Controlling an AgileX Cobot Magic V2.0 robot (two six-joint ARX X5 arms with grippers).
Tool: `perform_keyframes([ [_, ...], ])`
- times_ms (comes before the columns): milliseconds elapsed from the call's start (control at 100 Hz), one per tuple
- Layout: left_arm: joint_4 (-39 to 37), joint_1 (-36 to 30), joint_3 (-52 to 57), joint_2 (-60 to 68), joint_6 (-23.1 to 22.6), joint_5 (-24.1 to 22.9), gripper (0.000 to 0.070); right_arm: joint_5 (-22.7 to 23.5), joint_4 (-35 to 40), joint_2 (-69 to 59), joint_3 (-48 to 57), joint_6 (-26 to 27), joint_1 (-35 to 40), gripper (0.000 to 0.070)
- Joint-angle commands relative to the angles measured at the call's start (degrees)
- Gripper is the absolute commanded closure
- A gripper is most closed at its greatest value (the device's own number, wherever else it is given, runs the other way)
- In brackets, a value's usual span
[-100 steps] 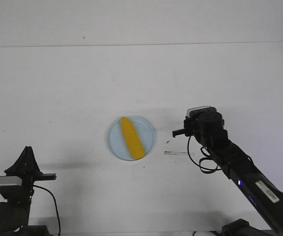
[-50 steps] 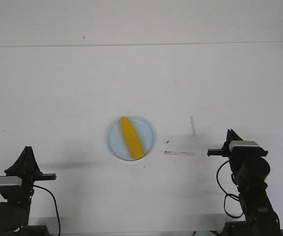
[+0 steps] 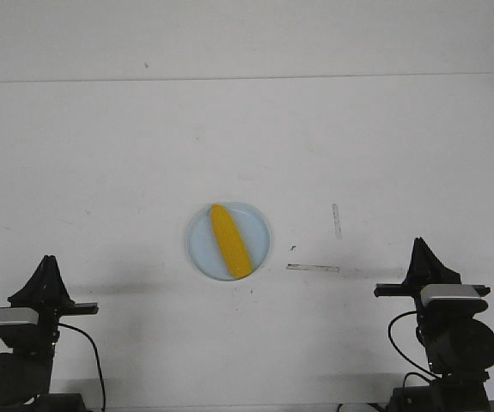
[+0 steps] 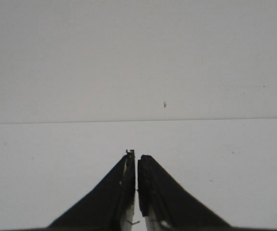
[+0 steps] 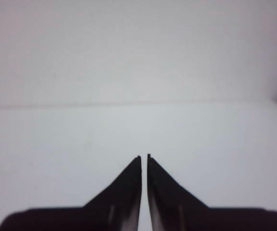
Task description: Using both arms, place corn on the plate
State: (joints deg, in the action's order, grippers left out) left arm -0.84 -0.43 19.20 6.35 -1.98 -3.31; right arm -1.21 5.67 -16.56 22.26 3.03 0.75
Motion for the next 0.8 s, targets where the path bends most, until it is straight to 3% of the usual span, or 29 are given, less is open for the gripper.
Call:
perform_keyframes([
  [0,-0.7,0.1,0.3,-0.1,0.3,-0.3,0.0699,0.1,-0.5,0.9,0.2,0.2,0.1,0.0681],
  [790,-0.7,0.1,0.3,-0.1,0.3,-0.3,0.0699,-0.3,-0.6,2.8,0.2,0.1,0.1,0.0681],
])
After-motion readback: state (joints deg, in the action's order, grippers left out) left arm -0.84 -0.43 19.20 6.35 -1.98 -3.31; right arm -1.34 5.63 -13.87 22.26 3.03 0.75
